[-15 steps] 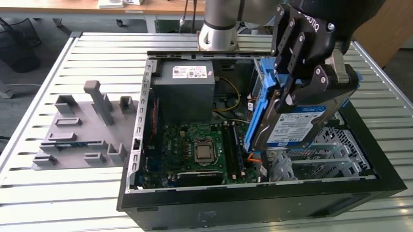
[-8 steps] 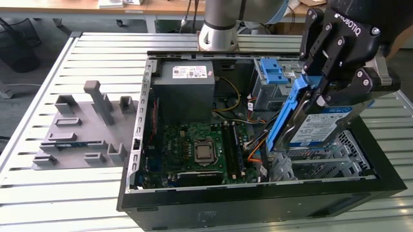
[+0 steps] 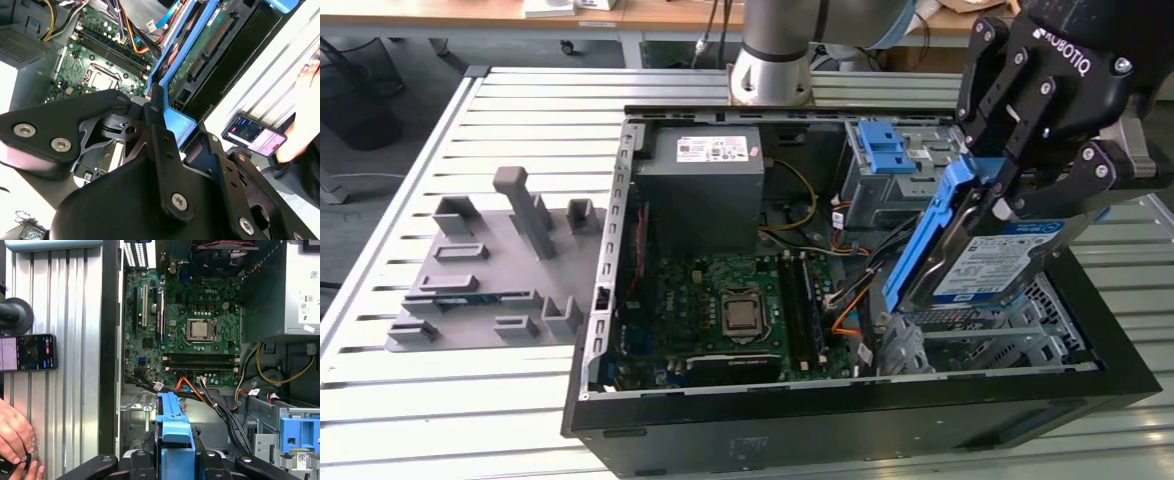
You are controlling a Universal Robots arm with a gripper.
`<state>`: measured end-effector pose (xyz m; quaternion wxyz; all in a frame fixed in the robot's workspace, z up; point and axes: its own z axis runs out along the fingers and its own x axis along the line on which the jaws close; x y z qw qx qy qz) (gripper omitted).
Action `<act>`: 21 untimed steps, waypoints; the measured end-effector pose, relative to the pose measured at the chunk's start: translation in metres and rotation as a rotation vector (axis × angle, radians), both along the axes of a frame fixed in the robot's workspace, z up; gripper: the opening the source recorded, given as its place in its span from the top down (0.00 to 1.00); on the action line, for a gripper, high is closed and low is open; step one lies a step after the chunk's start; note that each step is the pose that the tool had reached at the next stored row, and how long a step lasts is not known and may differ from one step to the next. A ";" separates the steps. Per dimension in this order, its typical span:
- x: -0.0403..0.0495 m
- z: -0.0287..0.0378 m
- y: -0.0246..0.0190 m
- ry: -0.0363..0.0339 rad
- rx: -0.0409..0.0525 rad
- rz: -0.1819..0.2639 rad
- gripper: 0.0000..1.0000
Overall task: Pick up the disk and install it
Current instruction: 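Insert the disk into the insertion slot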
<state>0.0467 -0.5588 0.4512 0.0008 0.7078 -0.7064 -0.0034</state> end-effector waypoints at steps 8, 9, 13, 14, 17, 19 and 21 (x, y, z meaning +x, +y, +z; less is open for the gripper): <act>-0.0001 0.0000 0.0000 0.0000 0.0000 0.000 0.64; 0.0003 0.0000 0.0000 0.0000 0.0000 0.000 0.64; 0.0089 -0.0001 0.0000 0.0000 0.0001 0.000 0.64; 0.0091 -0.0001 0.0000 0.0000 0.0000 0.000 0.64; 0.0102 -0.0005 -0.0013 0.0000 0.0000 -0.001 0.64; 0.0112 -0.0011 -0.0027 0.0001 0.0001 -0.002 0.64; 0.0114 -0.0012 -0.0031 0.0001 0.0000 -0.002 0.64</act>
